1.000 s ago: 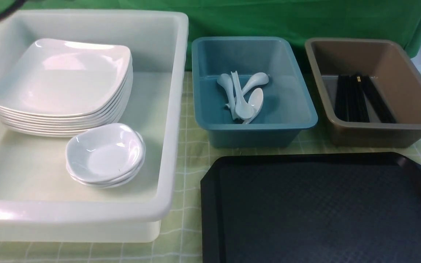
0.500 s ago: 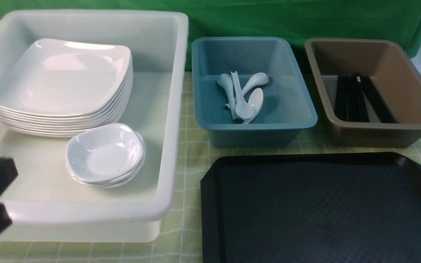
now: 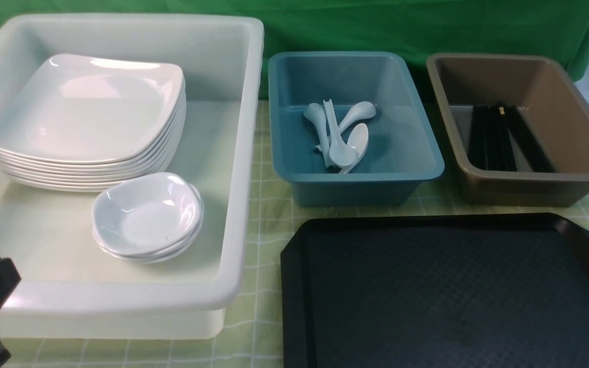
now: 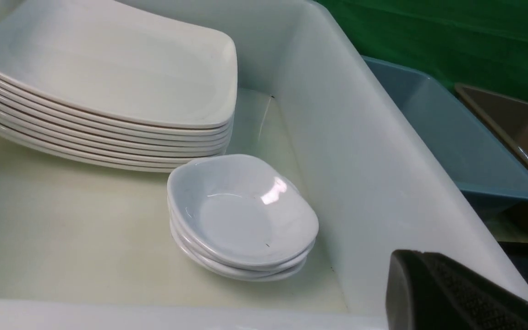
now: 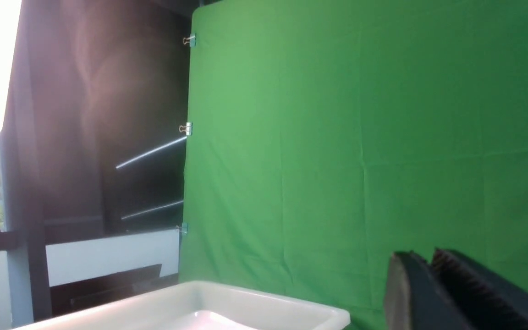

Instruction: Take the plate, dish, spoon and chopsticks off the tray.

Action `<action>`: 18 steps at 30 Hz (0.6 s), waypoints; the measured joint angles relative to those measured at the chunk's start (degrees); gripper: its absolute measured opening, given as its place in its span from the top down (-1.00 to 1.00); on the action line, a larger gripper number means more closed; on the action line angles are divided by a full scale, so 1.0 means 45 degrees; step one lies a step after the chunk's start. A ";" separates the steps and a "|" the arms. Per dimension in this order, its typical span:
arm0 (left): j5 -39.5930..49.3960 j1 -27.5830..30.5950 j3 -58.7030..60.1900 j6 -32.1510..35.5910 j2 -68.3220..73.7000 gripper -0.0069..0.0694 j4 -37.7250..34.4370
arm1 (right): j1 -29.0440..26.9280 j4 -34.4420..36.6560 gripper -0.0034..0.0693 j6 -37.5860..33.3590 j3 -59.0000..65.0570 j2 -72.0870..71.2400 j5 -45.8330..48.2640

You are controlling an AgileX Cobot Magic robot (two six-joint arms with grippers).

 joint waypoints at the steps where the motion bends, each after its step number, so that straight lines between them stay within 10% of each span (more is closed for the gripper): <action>1: -0.0014 0.0000 0.0000 0.0014 0.0000 0.81 0.0000 | 0.0000 0.0000 0.58 0.0000 0.0000 0.0000 -0.0032; 18: -0.0029 0.0000 0.0000 0.0141 0.0000 0.81 0.0892 | 0.0000 0.0000 0.45 0.0000 0.0000 0.0000 -0.0074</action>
